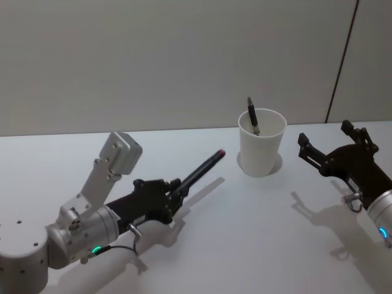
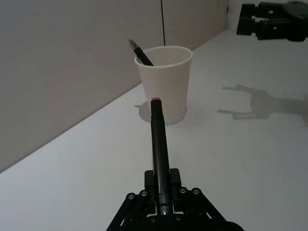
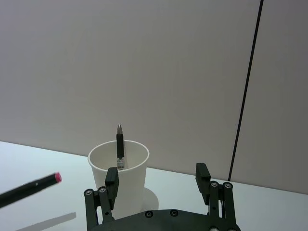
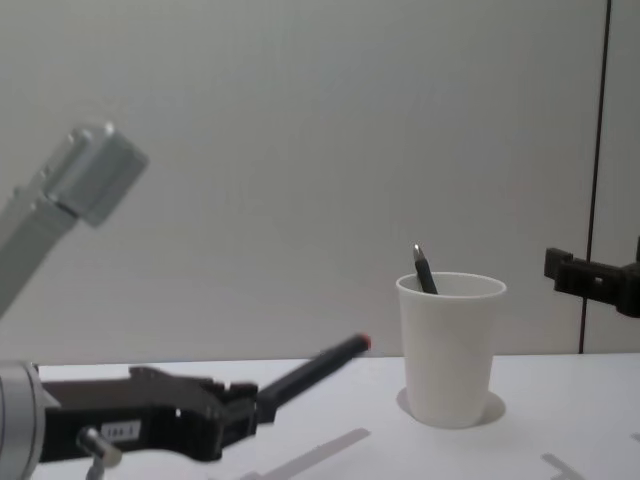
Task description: Place the pen into the pen holder.
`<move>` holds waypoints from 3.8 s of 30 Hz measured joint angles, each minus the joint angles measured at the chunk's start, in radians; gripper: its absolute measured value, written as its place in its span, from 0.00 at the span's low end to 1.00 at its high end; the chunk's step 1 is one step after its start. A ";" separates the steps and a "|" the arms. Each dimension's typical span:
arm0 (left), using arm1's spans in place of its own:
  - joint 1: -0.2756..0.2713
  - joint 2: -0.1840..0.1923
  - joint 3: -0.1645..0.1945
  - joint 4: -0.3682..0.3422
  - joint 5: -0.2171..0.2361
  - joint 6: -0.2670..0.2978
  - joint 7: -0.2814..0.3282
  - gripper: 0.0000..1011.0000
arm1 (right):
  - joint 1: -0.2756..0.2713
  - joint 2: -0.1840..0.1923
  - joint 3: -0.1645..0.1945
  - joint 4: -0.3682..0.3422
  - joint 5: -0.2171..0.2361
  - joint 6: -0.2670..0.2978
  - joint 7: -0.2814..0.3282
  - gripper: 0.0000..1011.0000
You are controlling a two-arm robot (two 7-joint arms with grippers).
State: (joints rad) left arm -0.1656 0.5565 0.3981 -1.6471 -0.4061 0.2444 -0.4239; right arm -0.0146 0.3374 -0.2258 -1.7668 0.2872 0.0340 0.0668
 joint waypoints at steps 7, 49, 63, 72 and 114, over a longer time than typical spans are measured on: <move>0.019 0.005 -0.006 -0.032 -0.031 -0.093 0.034 0.18 | 0.000 0.000 0.000 0.000 0.000 0.000 0.000 0.99; -0.043 -0.101 0.038 -0.071 -0.019 -0.175 -0.080 0.18 | 0.000 0.000 0.000 0.000 0.000 0.000 0.000 0.99; -0.056 -0.126 0.053 -0.070 -0.007 -0.160 -0.088 0.18 | 0.000 0.000 0.000 0.000 0.000 0.000 0.000 0.99; -0.059 -0.132 0.057 -0.069 -0.004 -0.154 -0.087 0.18 | -0.002 0.003 0.001 -0.002 0.005 0.000 0.009 0.99; -0.062 -0.138 0.061 -0.069 -0.001 -0.150 -0.083 0.18 | -0.177 0.148 0.108 -0.173 0.666 0.118 0.221 0.99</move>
State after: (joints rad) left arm -0.2273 0.4187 0.4587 -1.7160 -0.4073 0.0945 -0.5072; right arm -0.1914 0.4853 -0.1175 -1.9399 0.9530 0.1522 0.2879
